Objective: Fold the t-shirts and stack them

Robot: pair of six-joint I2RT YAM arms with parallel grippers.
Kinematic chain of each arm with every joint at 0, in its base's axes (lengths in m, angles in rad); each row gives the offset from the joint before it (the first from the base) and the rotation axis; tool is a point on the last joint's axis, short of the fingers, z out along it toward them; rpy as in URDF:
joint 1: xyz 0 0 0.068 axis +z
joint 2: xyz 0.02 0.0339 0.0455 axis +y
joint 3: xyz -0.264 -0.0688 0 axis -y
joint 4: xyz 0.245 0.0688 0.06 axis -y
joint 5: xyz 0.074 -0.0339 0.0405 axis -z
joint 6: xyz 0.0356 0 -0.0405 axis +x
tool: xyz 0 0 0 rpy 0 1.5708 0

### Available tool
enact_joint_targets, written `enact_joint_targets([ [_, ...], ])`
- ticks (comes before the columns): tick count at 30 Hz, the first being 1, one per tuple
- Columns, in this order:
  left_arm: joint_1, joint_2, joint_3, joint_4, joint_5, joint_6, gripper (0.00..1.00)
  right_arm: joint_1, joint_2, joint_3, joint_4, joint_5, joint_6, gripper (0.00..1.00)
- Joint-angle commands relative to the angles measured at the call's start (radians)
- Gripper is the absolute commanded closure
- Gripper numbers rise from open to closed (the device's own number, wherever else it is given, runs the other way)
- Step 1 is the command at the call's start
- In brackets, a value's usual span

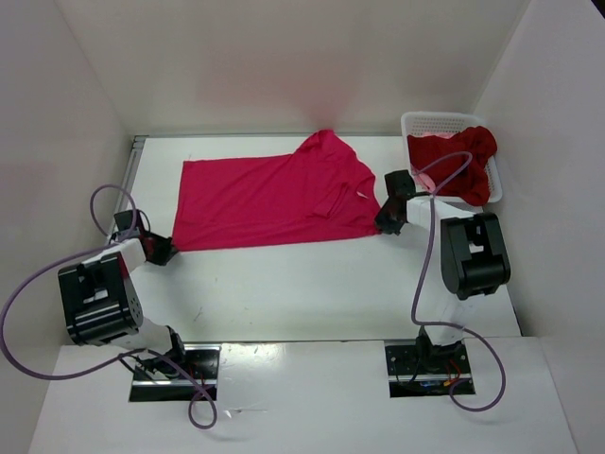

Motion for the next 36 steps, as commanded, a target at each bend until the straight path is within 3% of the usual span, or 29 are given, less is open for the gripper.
enact_joint_targets([
  [1, 0.056, -0.013, 0.027, -0.069, -0.023, 0.058, 1.0, 0.002, -0.106, -0.075, -0.104, -0.014, -0.002, 0.88],
  [7, 0.102, -0.11, 0.002, -0.171, 0.0, 0.113, 1.0, 0.002, -0.322, -0.227, -0.202, -0.117, 0.027, 0.87],
  [10, 0.102, -0.2, -0.035, -0.222, 0.022, 0.123, 0.93, -0.007, -0.438, -0.331, -0.203, -0.241, 0.105, 0.82],
  [13, 0.102, -0.279, -0.084, -0.27, 0.042, 0.123, 0.87, -0.007, -0.494, -0.353, -0.222, -0.258, 0.149, 0.82],
  [15, 0.102, -0.314, -0.075, -0.317, 0.077, 0.095, 0.76, -0.007, -0.54, -0.353, -0.248, -0.224, 0.149, 0.79],
  [17, 0.102, -0.314, -0.065, -0.34, 0.089, 0.085, 0.59, -0.007, -0.58, -0.353, -0.27, -0.206, 0.149, 0.62],
  [18, 0.102, -0.314, -0.046, -0.351, 0.08, 0.084, 0.38, -0.007, -0.591, -0.333, -0.27, -0.206, 0.149, 0.5],
  [19, 0.102, -0.314, -0.026, -0.351, 0.08, 0.084, 0.28, -0.016, -0.6, -0.316, -0.281, -0.206, 0.14, 0.46],
  [21, 0.102, -0.291, 0.06, -0.383, 0.059, 0.123, 0.15, -0.016, -0.6, -0.24, -0.317, -0.168, 0.093, 0.4],
  [23, 0.102, -0.268, 0.106, -0.383, 0.059, 0.135, 0.11, -0.016, -0.586, -0.187, -0.327, -0.168, 0.05, 0.4],
  [25, 0.087, -0.257, 0.119, -0.35, 0.071, 0.146, 0.11, 0.003, -0.57, -0.128, -0.341, -0.157, -0.011, 0.4],
  [26, 0.05, -0.257, 0.119, -0.325, 0.084, 0.146, 0.15, 0.02, -0.556, -0.118, -0.318, -0.157, -0.027, 0.57],
  [28, -0.006, -0.257, 0.119, -0.244, 0.101, 0.146, 0.47, 0.077, -0.491, -0.106, -0.284, -0.2, -0.036, 0.77],
  [29, -0.07, -0.257, 0.119, -0.201, 0.101, 0.146, 0.6, 0.103, -0.437, -0.106, -0.229, -0.227, -0.036, 0.97],
  [31, -0.138, -0.268, 0.119, -0.163, 0.059, 0.146, 0.83, 0.166, -0.383, -0.106, -0.165, -0.25, -0.006, 1.0],
  [36, -0.284, -0.178, 0.151, -0.094, 0.017, 0.146, 0.87, 0.37, -0.198, 0.008, -0.046, -0.263, 0.031, 1.0],
])
